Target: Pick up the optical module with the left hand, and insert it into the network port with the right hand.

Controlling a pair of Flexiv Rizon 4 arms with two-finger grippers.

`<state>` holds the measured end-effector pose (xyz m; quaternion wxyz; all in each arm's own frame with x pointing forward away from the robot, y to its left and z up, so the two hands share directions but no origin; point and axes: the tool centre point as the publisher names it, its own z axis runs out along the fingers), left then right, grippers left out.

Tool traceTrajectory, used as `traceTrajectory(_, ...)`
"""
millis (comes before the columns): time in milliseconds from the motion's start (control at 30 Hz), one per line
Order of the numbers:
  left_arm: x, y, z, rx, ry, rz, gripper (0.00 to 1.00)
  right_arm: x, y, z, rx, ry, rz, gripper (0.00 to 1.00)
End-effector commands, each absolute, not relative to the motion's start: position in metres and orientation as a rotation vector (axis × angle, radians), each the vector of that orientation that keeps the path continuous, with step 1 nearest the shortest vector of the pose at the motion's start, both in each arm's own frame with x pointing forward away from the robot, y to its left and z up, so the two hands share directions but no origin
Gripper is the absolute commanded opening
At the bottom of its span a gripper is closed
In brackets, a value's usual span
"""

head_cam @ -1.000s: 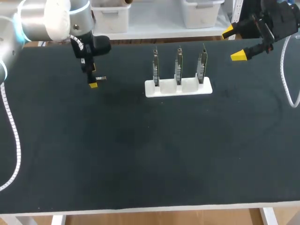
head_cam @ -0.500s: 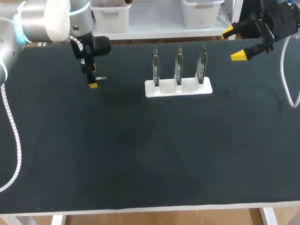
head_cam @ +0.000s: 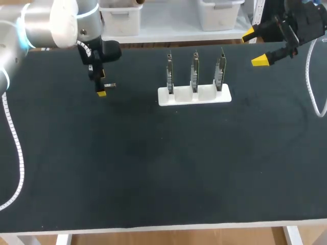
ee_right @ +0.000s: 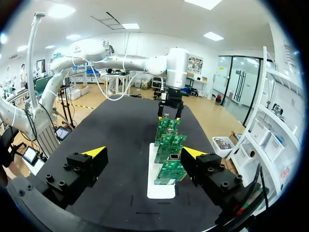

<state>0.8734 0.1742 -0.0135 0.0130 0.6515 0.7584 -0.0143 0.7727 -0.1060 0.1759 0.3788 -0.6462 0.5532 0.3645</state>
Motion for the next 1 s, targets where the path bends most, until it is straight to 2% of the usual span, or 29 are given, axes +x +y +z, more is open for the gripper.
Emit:
traceTrajectory(33, 0.8846, 0.173, -0.0143, 2.146, 2.475, -0.378, 1.0, 0.7724, -0.1058, 0.176, -1.651, 1.413, 0.93, 1.0)
traceTrajectory(1000, 0.8895, 0.1819, -0.0232, 2.154, 2.497, -0.4, 1.0, 0.7724, -0.1058, 0.176, -1.651, 1.413, 0.93, 1.0)
